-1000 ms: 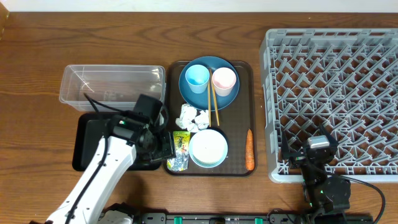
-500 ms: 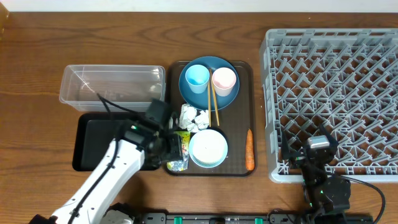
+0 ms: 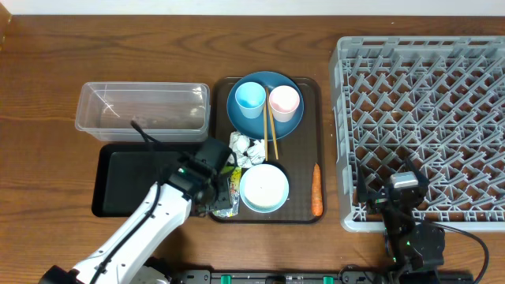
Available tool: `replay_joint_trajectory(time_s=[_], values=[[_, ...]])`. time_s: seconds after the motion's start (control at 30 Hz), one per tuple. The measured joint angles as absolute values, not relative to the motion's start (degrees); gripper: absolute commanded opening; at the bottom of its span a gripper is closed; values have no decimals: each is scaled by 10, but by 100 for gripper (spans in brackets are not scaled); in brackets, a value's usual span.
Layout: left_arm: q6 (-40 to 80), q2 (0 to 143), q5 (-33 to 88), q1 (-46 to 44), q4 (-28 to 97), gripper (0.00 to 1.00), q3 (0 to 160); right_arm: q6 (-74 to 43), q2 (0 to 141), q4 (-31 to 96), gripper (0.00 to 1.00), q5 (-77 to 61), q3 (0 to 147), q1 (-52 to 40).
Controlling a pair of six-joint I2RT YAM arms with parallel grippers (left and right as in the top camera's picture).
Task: Sort waste into correct bins and load items into the dishwasher rack
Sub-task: 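Lower the left gripper and grasp the green snack wrapper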
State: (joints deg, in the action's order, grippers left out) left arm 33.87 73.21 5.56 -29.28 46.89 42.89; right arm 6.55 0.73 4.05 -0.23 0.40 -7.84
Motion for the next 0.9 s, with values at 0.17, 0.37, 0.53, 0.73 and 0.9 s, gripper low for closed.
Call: replay_joint_trajectory(time_s=[0.17, 0.37, 0.53, 0.73, 0.9], values=[[347, 732, 56, -315, 455, 47, 410, 65, 7, 41, 99, -2, 4, -78], [347, 732, 55, -316, 451, 39, 410, 65, 7, 41, 99, -2, 4, -78], [350, 732, 55, -316, 451, 28, 410, 65, 7, 41, 99, -2, 4, -78], [352, 732, 55, -316, 455, 12, 409, 65, 7, 41, 99, -2, 4, -78], [349, 732, 53, -316, 463, 6, 408, 65, 7, 41, 99, -2, 4, -78]])
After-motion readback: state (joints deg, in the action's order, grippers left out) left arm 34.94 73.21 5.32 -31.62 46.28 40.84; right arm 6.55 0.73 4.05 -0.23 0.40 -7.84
